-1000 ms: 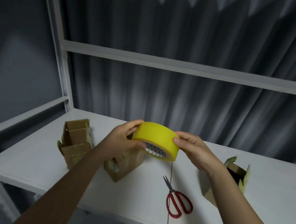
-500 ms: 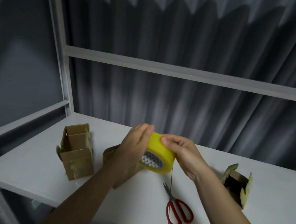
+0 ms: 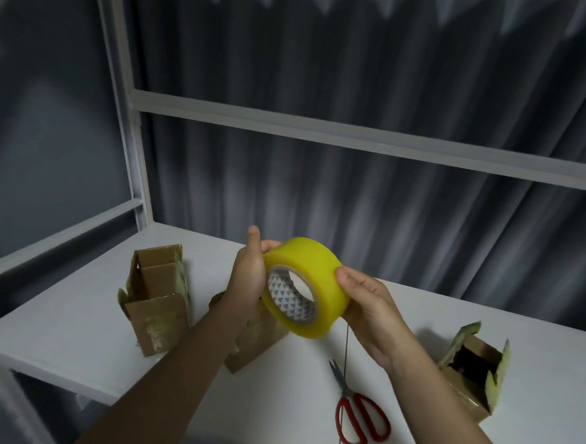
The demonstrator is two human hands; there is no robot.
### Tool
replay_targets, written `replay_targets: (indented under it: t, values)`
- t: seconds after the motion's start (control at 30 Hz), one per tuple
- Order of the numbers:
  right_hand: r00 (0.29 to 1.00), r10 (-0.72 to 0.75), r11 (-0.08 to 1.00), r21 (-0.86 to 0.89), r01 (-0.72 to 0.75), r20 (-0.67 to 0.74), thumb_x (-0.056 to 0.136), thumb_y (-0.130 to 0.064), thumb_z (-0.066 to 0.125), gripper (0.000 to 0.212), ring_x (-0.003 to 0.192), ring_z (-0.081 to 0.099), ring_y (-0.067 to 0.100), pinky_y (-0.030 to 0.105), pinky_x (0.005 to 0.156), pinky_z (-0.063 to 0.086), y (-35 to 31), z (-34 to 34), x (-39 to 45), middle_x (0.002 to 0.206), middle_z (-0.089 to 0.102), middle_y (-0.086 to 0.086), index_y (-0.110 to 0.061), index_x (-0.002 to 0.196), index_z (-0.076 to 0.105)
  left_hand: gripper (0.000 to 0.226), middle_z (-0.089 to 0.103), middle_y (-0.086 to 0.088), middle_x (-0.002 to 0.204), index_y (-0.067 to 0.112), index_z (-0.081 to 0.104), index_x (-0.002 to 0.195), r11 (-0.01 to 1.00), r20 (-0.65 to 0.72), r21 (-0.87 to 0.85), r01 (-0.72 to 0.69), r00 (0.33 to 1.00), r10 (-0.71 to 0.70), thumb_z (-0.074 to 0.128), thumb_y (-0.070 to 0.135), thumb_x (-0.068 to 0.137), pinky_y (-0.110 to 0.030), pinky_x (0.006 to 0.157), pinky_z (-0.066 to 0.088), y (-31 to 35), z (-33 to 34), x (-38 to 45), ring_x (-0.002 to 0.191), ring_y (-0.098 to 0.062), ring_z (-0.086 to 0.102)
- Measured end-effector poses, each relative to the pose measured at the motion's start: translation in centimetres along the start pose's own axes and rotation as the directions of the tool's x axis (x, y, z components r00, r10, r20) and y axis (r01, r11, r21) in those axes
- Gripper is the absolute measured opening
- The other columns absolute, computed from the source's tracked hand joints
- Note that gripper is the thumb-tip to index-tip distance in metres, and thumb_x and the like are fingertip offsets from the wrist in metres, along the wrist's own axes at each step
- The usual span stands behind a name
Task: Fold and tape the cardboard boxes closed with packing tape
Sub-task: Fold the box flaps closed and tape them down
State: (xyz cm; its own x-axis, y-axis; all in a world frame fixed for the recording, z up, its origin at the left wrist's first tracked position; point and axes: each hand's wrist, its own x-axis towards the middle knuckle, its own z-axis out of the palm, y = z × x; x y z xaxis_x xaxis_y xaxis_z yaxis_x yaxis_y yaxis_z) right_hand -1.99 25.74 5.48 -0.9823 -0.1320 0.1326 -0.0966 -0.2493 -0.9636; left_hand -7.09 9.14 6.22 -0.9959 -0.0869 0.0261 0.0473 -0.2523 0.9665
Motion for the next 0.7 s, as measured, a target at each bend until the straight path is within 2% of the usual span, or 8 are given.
replay_targets:
  t: [0.03,0.1,0.17,0.23,0.37,0.53,0.63,0.7]
  values:
    - [0.999,0.010,1.000,0.015,-0.010,-0.037,0.075,-0.040,0.073,0.049,0.092,0.067,0.024,0.029,0.078,0.054,0.0,0.0,0.2,0.101,0.071,0.015,-0.002,0.106,0.069,0.048,0.072,-0.004,0.080,0.017,0.066,0.087,0.981,0.017,0.157,-0.115,0.993,0.114,0.026,0.041,0.102,-0.032,0.075,0.052,-0.2,-0.4,0.2,0.085,-0.022,0.066]
    - [0.997,0.012,0.999,-0.033,-0.015,-0.077,0.075,-0.036,0.073,0.043,0.090,0.067,0.024,0.029,0.077,0.053,0.0,0.0,0.5,0.099,0.072,0.015,-0.003,0.103,0.070,0.033,0.067,0.002,0.110,0.025,0.063,0.105,0.877,0.188,0.327,-0.352,0.934,0.304,0.032,0.038,0.101,-0.028,0.094,0.046,-0.6,-1.3,0.3,0.108,-0.013,0.060]
    - [0.997,0.025,0.996,-0.084,-0.031,-0.070,0.077,-0.031,0.072,0.037,0.091,0.065,0.024,0.032,0.081,0.050,0.0,0.2,0.7,0.097,0.071,0.014,-0.003,0.101,0.070,0.032,0.058,0.012,0.124,0.033,0.056,0.118,0.746,0.420,0.403,-0.531,0.831,0.365,0.036,0.047,0.097,-0.017,0.103,0.035,-0.7,-1.6,0.1,0.119,0.000,0.049]
    - [0.997,0.060,0.996,-0.060,-0.063,-0.058,0.077,-0.026,0.070,0.033,0.094,0.063,0.026,0.035,0.084,0.049,0.1,0.3,1.0,0.097,0.069,0.015,-0.002,0.099,0.069,0.040,0.054,0.015,0.123,0.037,0.053,0.118,0.604,0.545,0.469,-0.644,0.750,0.376,0.031,0.056,0.090,-0.014,0.102,0.031,-0.7,-1.2,-0.3,0.118,0.003,0.045]
    - [0.994,0.106,0.994,0.026,-0.106,-0.012,0.072,-0.015,0.064,0.038,0.097,0.062,0.027,0.035,0.086,0.047,0.6,0.4,1.4,0.106,0.067,0.021,0.002,0.106,0.067,0.037,0.057,0.010,0.109,0.033,0.055,0.106,0.590,0.488,0.482,-0.648,0.758,0.433,0.026,0.050,0.092,-0.029,0.101,0.037,-1.0,-1.3,0.0,0.109,-0.006,0.051]
    - [0.991,0.131,0.988,-0.081,-0.132,-0.025,0.064,-0.018,0.057,0.037,0.094,0.059,0.027,0.039,0.086,0.044,0.6,0.6,2.0,0.099,0.067,0.016,-0.005,0.095,0.073,0.027,0.055,0.012,0.106,0.041,0.052,0.101,0.590,0.472,0.471,-0.656,0.752,0.460,0.027,0.048,0.094,-0.035,0.099,0.039,-1.2,-1.5,0.3,0.108,-0.012,0.052]
    - [0.980,0.172,0.977,-0.111,-0.183,-0.099,0.049,-0.032,0.060,0.056,0.092,0.055,0.028,0.040,0.081,0.042,1.0,0.8,2.6,0.093,0.062,0.015,-0.001,0.095,0.068,0.039,0.057,0.005,0.110,0.024,0.056,0.108,0.448,0.536,0.498,-0.743,0.669,0.515,0.025,0.046,0.099,-0.029,0.098,0.036,-1.3,-1.2,0.0,0.108,-0.014,0.050]
    - [0.974,0.195,0.975,-0.085,-0.205,-0.112,0.046,-0.036,0.059,0.055,0.090,0.054,0.029,0.041,0.081,0.041,1.1,1.0,2.8,0.091,0.060,0.015,-0.007,0.092,0.069,0.062,0.055,0.005,0.116,0.017,0.057,0.116,0.391,0.581,0.527,-0.755,0.655,0.482,0.019,0.060,0.095,-0.014,0.098,0.031,-0.9,-1.2,-0.3,0.113,-0.011,0.046]
